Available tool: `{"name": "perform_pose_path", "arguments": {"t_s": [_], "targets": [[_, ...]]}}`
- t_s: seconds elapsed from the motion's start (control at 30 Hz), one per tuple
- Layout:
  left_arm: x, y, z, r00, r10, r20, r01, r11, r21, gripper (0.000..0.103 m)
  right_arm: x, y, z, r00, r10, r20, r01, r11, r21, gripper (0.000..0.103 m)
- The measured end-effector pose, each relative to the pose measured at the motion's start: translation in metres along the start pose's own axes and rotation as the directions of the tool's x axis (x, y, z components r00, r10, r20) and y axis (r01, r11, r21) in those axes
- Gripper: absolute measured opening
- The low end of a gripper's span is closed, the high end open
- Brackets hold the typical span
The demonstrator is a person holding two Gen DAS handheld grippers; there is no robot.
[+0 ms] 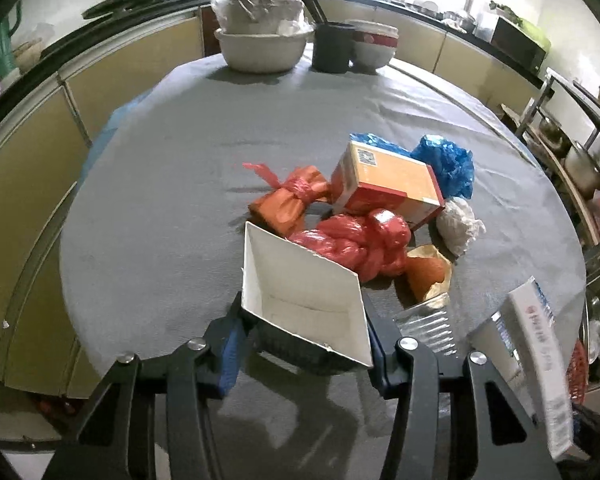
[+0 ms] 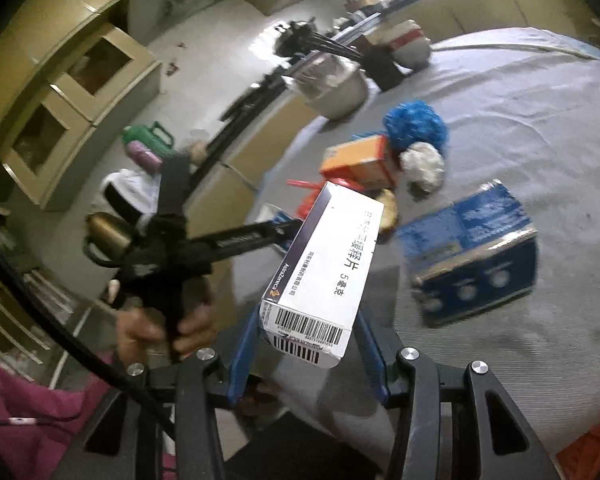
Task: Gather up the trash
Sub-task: 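Carry both boxes to the red basket and open both tools to drop them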
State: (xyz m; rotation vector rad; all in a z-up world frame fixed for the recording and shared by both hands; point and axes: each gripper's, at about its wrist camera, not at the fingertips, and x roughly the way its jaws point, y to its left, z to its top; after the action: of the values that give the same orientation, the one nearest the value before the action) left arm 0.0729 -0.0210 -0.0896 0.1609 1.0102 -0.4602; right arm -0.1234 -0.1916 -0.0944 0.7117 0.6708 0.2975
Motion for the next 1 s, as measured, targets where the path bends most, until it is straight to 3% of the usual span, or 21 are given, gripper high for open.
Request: {"name": "perform_pose_path", "arguments": {"t_s": [0.17,0.4,0.53,0.67,0.77,0.83,0.9,1.0], "targets": [[-0.024,0.000,-0.003,0.999,0.014,0.041,-0.014,1.000,0.015,0.053,-0.013,0.011,0.005,0.998,0.043,0.045,-0.042,0.999,-0.031,0.051],[-0.072,-0.046,-0.004,0.991,-0.078,0.107,0.062,0.986,0.153,0.053,-0.057,0.001,0.002,0.991,-0.057,0.123,0.059,0.998,-0.011,0.051],[-0.089,-0.100,-0.016,0.980,-0.181,0.089,0.147,0.943,0.297,0.053,-0.104,-0.015,-0.013,0.971,-0.157,0.178,0.152,0.987,0.042,0.051],[-0.097,-0.167,-0.036,0.956,-0.294,0.012,0.257,0.855,0.451,0.053,-0.155,-0.040,-0.041,0.932,-0.292,0.215,0.266,0.954,0.141,0.051],[-0.095,-0.225,-0.058,0.922,-0.373,-0.108,0.367,0.747,0.554,0.053,-0.195,-0.064,-0.071,0.892,-0.393,0.223,0.335,0.906,0.259,0.051],[-0.092,-0.258,-0.074,0.903,-0.394,-0.170,0.411,0.681,0.606,0.053,-0.221,-0.080,-0.094,0.860,-0.461,0.217,0.376,0.862,0.340,0.051],[-0.086,-0.287,-0.089,0.890,-0.398,-0.224,0.442,0.627,0.641,0.053,-0.239,-0.094,-0.112,0.842,-0.499,0.206,0.391,0.827,0.404,0.051],[-0.074,-0.326,-0.107,0.857,-0.402,-0.322,0.509,0.565,0.649,0.053,-0.262,-0.113,-0.137,0.811,-0.555,0.186,0.412,0.767,0.491,0.052]]}}
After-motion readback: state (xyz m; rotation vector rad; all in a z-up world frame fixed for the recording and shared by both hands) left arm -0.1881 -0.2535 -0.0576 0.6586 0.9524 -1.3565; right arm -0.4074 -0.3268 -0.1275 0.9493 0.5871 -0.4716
